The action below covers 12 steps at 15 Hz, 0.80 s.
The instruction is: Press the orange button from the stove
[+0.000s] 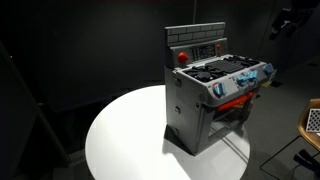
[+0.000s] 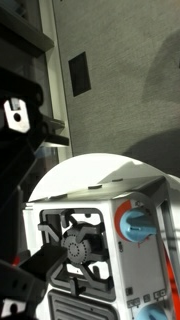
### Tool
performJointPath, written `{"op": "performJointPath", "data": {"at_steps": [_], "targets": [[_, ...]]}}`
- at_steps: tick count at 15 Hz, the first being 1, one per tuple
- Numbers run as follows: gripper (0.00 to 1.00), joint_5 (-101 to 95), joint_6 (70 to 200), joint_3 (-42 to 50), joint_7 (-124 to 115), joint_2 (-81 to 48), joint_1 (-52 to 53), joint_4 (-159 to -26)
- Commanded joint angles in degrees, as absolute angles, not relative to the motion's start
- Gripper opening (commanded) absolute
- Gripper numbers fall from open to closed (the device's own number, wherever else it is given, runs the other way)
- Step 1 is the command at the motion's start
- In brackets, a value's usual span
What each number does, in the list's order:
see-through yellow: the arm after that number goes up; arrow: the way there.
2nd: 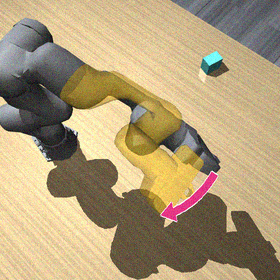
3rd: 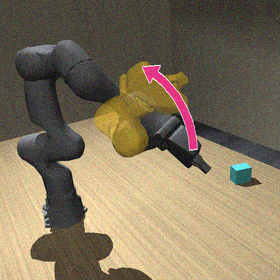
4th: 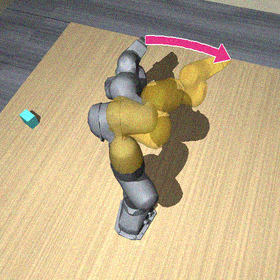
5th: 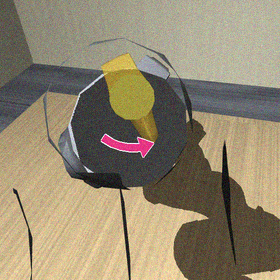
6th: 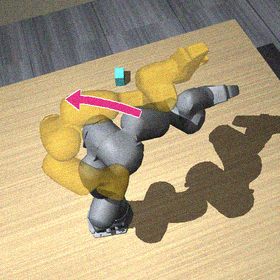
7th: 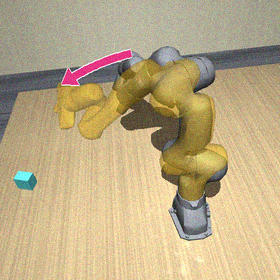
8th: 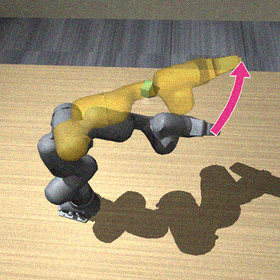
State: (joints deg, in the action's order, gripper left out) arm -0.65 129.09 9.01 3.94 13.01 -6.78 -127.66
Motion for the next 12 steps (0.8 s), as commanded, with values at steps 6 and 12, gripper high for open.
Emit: {"op": "performJointPath", "data": {"at_steps": [6,12], "targets": [[1.00,8.7,139.8,8.0,6.1,6.3,-4.2,-125.3],[1.00,9.0,146.4,6.6,5.6,2.1,-3.8,-123.2]]}}
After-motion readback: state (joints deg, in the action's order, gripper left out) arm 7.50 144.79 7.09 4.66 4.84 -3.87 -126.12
